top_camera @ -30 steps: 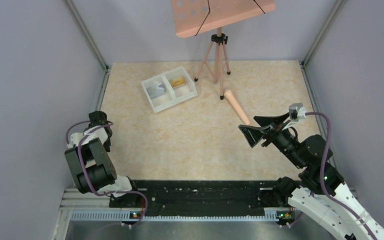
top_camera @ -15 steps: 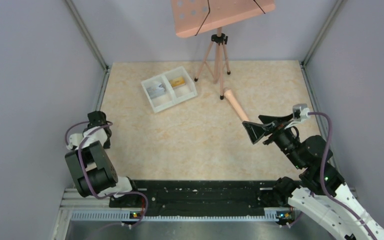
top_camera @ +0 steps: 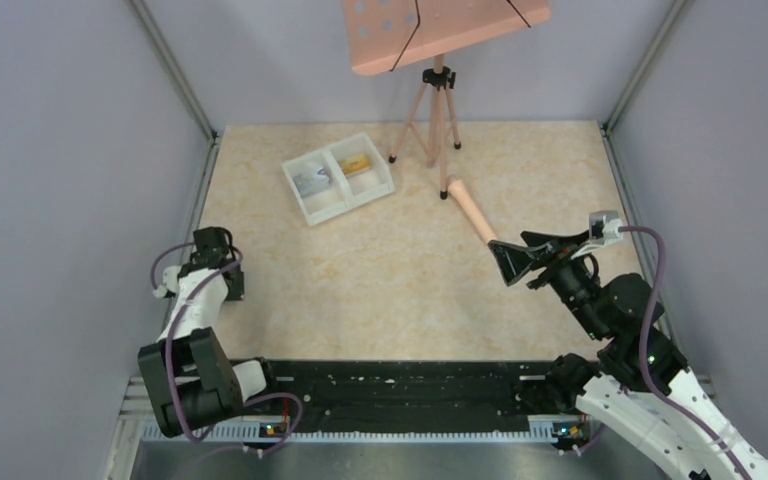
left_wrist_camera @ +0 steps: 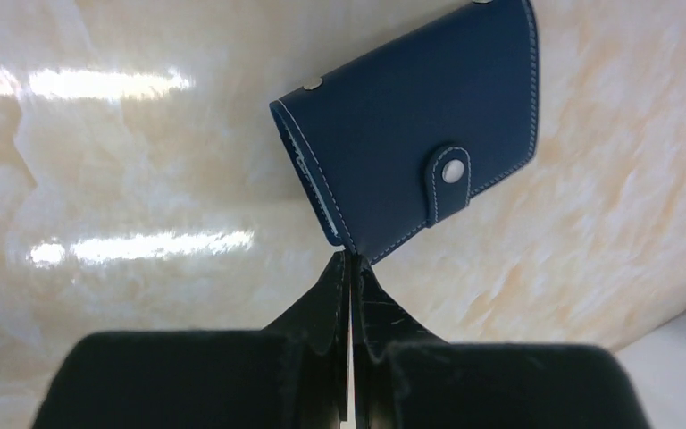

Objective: Take the credit cards out of the card holder
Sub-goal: Move the card holder to the center of the board.

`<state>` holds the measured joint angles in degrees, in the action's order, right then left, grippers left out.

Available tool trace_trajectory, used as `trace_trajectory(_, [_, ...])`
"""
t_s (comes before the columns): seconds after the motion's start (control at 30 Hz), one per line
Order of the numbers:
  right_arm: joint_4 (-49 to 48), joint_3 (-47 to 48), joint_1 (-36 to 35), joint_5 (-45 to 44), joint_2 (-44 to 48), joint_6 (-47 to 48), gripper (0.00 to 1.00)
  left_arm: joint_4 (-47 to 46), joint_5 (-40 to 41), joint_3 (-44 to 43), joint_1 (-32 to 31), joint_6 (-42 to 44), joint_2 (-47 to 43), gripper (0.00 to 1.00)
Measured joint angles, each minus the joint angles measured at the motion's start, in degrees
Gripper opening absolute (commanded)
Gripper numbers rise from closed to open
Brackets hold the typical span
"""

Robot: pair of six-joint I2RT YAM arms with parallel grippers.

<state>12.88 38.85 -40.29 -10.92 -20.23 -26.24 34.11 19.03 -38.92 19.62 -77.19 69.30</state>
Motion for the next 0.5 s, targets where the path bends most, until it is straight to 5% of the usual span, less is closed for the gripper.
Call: trace_trajectory(0.5, [-1.0, -1.5, 0.0, 0.0, -0.5, -2.4, 0.9, -0.5, -11.4, 12.3, -31.5, -2.5, -12.6, 0.0])
